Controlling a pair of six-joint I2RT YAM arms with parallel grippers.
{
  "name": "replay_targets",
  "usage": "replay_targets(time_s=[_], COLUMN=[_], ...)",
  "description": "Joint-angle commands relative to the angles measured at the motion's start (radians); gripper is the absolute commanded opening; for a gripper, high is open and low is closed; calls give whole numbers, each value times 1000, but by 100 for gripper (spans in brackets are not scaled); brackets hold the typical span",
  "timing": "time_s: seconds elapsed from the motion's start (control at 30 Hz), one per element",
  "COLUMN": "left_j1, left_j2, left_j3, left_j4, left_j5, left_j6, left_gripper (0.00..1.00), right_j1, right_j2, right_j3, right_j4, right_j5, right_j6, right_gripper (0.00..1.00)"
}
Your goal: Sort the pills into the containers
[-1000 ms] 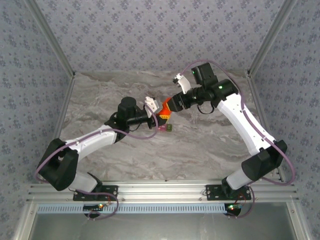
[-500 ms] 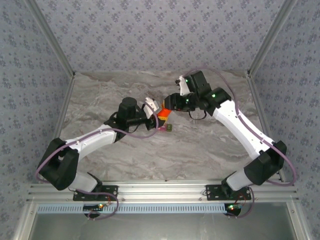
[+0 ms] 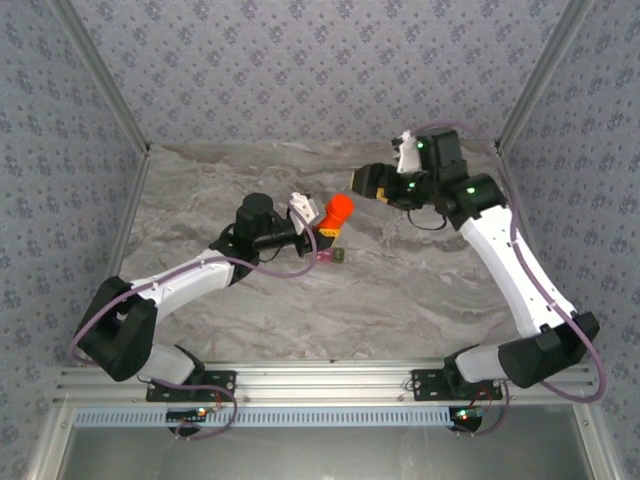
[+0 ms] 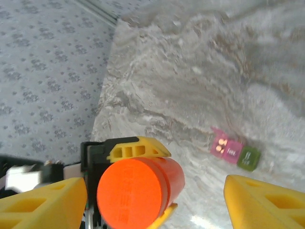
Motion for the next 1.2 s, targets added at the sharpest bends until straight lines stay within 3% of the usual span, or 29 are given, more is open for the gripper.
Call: replay_targets(time_s=[0.0,0.1,0.2,0.53,0.83,0.97,1.17], left_j1=[0,-1,0,-1,-2,-3,-2], left_j2=[-26,-26,-25,-20,-19,-17,-7], left_j3=[37,38,43,44,41,40,46], left_j4=[52,50,47,48,52,59,71], left_j5=[32,35,35,37,38,37,36], left_j6=[12,12,12,6,3,-1,-6], left_gripper=[0,0,0,0,0,0,0], right_j1=[5,64,97,127,123,123,131], right_j2=[28,79,143,205,210,220,190], right_j3=[88,145,197,230,226,233,60], right_j4=[-110,-216,-285,-298,-288,-296,-151], right_j5=[-126,-70,-39,28,-3,12,111], right_j6=[-297,-528,-613,-629,-599,-496,-57], right_gripper=[76,76,76,71,57,49,40])
